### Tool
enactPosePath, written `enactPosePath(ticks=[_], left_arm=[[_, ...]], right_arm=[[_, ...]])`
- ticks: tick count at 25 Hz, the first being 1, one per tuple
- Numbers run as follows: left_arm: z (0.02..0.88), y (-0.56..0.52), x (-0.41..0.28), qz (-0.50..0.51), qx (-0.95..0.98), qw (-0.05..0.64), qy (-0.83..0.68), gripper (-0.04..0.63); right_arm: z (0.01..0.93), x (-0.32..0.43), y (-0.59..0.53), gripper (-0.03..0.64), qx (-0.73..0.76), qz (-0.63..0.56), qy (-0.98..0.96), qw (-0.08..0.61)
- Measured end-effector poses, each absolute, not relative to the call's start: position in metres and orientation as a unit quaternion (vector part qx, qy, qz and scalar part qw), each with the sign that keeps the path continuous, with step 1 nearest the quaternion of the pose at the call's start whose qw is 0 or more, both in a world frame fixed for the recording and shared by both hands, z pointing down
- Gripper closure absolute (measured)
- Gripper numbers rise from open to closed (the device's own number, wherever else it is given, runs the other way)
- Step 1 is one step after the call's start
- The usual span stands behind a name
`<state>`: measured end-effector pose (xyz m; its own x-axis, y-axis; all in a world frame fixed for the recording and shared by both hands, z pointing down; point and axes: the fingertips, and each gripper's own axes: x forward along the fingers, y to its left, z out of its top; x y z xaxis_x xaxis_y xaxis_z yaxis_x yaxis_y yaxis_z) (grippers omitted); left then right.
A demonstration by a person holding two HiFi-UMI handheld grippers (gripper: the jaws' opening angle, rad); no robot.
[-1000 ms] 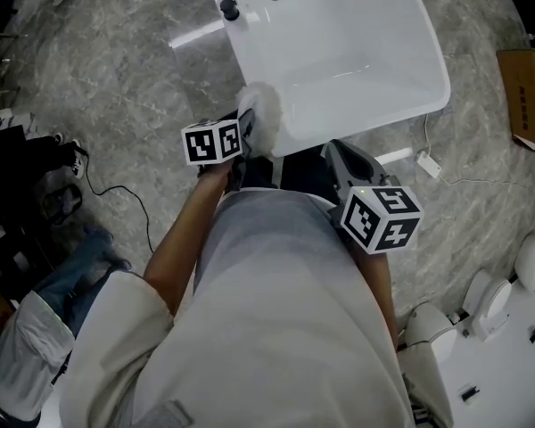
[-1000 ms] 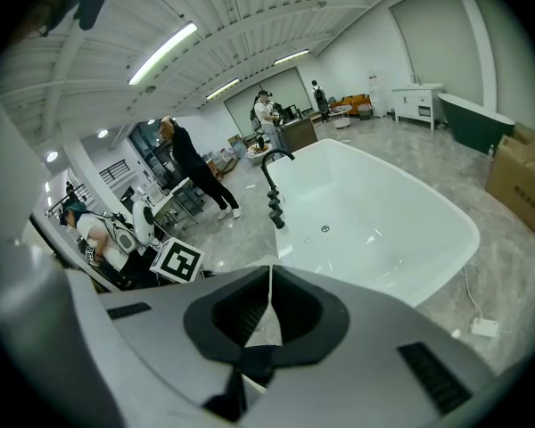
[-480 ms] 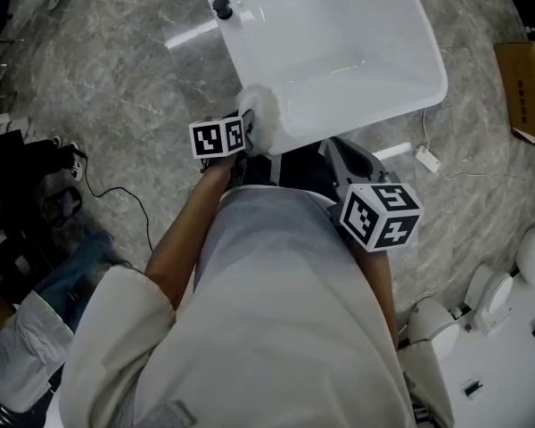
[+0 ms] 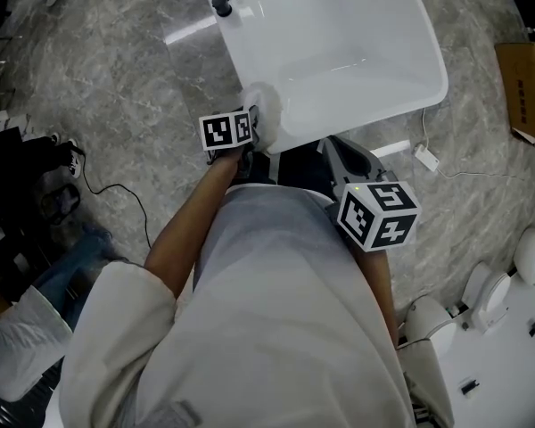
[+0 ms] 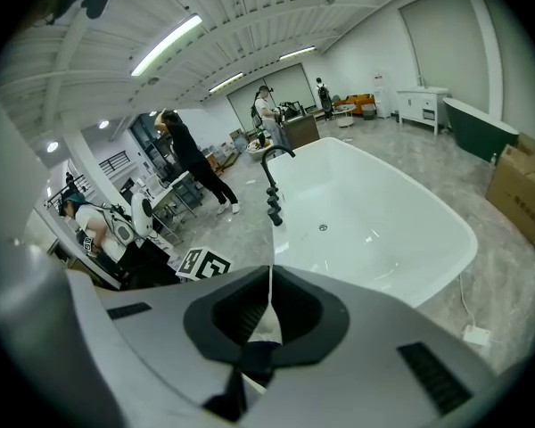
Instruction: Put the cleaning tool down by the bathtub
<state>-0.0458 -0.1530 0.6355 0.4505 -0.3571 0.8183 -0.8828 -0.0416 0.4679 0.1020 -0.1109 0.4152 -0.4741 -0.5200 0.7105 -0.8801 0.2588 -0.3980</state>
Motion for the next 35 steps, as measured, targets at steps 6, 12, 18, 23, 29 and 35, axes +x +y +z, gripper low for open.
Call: enactPosePath(ticks=[6,12,18,23,29,35], left_arm=[[0.647,-0.157,-0.048,0.263,0.665,0.517,-0.469,0.511],[0.657,-0.159,-0.046,0.275,0.663,0.513,-0.471,0.51],[0.664,-0.159,-0.043,0.286,0.656,0.512,-0.474,0.511],[0.674,-0.159,-0.041,0.292,0.649,0.517,-0.475,0.509],[0.679,-0.159,-0.042,0.297,0.645,0.516,-0.479,0.509],[0.682,-0.159,-0.04,0.295,0.643,0.518,-0.482,0.509]], right_arm=[[0.416,0.102,-0.115,0.604,0.459,0.396,-0.761,0.233],[0.417,0.1,-0.115,0.604,0.458,0.392,-0.762,0.238],[0.416,0.103,-0.113,0.604,0.461,0.394,-0.759,0.238],[0.417,0.102,-0.113,0.604,0.463,0.391,-0.758,0.242],[0.417,0.102,-0.113,0.604,0.462,0.39,-0.757,0.247],[0.418,0.101,-0.111,0.604,0.458,0.39,-0.757,0.253]])
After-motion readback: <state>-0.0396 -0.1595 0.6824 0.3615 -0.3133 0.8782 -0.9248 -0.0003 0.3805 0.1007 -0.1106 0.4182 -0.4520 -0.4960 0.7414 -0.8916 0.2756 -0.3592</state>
